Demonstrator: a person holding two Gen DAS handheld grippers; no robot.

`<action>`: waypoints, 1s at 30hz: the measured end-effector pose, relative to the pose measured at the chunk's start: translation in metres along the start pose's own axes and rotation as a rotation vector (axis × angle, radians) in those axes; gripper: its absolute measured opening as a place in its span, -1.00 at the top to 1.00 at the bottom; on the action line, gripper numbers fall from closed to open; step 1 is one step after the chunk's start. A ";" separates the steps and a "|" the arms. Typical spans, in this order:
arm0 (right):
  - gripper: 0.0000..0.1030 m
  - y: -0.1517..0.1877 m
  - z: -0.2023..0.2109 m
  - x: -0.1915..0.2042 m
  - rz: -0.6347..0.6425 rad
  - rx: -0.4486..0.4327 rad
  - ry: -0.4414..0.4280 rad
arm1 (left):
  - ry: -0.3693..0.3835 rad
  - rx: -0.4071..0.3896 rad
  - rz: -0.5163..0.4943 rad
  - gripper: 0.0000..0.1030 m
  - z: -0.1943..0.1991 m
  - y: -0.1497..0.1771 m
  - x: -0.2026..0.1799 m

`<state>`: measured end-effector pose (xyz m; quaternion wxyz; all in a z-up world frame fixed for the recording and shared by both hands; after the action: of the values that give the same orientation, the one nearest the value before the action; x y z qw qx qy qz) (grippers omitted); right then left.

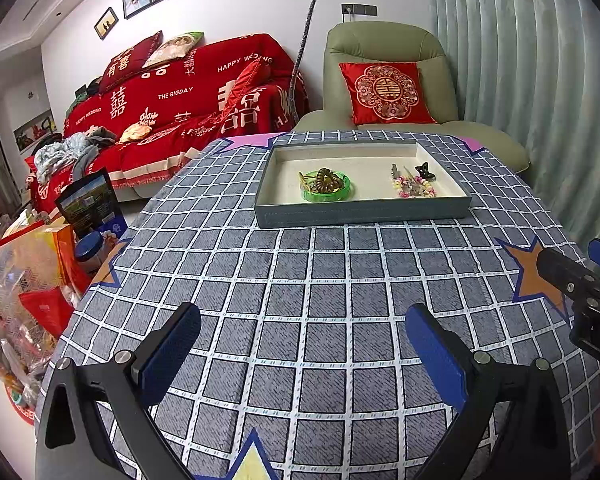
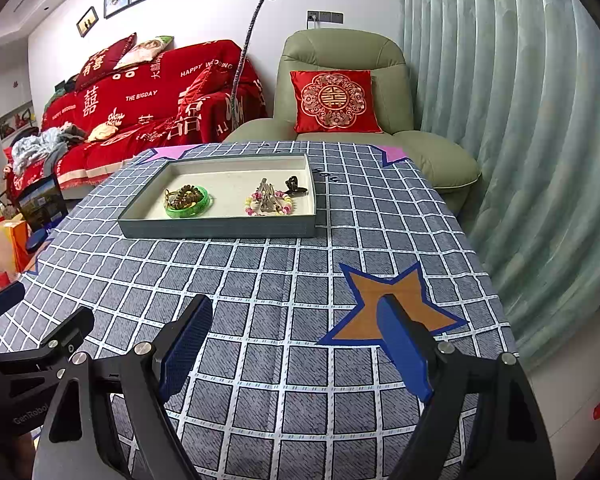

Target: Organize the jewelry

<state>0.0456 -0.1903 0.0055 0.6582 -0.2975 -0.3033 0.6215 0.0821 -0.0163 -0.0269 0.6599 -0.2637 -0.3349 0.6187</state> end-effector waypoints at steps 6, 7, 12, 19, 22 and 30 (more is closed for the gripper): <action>-0.67 0.000 0.001 0.001 0.001 0.000 -0.002 | -0.001 -0.002 0.000 -1.00 0.000 0.000 0.000; -0.67 0.000 0.001 0.001 0.000 0.000 -0.002 | -0.001 -0.001 0.000 -1.00 0.000 0.000 0.000; -0.67 0.000 0.001 0.002 0.000 0.000 -0.003 | 0.000 0.000 0.000 -1.00 0.000 0.000 0.000; -0.67 0.000 0.001 0.001 0.000 0.000 -0.002 | -0.001 0.001 -0.001 -1.00 0.000 0.000 0.000; -0.67 0.000 0.001 0.002 -0.001 0.002 -0.003 | -0.001 0.001 -0.001 -1.00 0.000 0.000 0.000; -0.67 0.000 0.002 0.004 0.002 0.002 -0.005 | 0.005 0.005 0.001 -1.00 -0.001 0.002 0.000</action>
<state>0.0440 -0.1863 0.0066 0.6573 -0.2954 -0.3039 0.6231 0.0817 -0.0160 -0.0287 0.6610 -0.2638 -0.3316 0.6192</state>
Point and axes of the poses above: each gripper's, at about its wrist camera, not at the fingertips, and z roughly against the way its jaws point, x to its left, y to its underside, the point moved 6 cm from there along -z, roughly the way its jaws point, and after that the axes turned 5 degrees about -y, right-handed, at the moved point
